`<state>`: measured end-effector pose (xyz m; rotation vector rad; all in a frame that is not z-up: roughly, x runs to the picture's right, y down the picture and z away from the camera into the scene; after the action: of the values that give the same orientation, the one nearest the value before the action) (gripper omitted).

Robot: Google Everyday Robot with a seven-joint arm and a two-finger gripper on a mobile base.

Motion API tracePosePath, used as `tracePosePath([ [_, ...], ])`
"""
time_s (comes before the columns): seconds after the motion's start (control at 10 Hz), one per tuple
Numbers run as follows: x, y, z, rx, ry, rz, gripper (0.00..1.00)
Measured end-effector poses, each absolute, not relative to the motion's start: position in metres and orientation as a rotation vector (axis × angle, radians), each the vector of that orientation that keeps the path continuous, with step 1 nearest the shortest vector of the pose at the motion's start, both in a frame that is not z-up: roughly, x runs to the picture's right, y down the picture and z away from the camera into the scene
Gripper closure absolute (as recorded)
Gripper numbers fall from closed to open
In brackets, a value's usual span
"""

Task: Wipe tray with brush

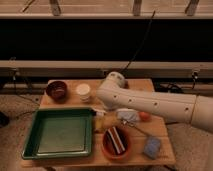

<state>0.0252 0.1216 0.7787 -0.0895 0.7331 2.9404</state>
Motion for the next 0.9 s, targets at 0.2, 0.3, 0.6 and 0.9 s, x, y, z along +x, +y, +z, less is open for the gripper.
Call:
tracePosePath([
  [0.2, 0.053, 0.108, 0.777, -0.083, 0.723, 2.985, 1.0],
  [0.3, 0.069, 0.1, 0.777, -0.075, 0.712, 3.013, 1.0],
  [0.6, 0.115, 0.081, 0.782, -0.025, 0.704, 3.11, 1.0],
  [0.9, 0.118, 0.08, 0.779, -0.023, 0.673, 3.099, 1.0],
])
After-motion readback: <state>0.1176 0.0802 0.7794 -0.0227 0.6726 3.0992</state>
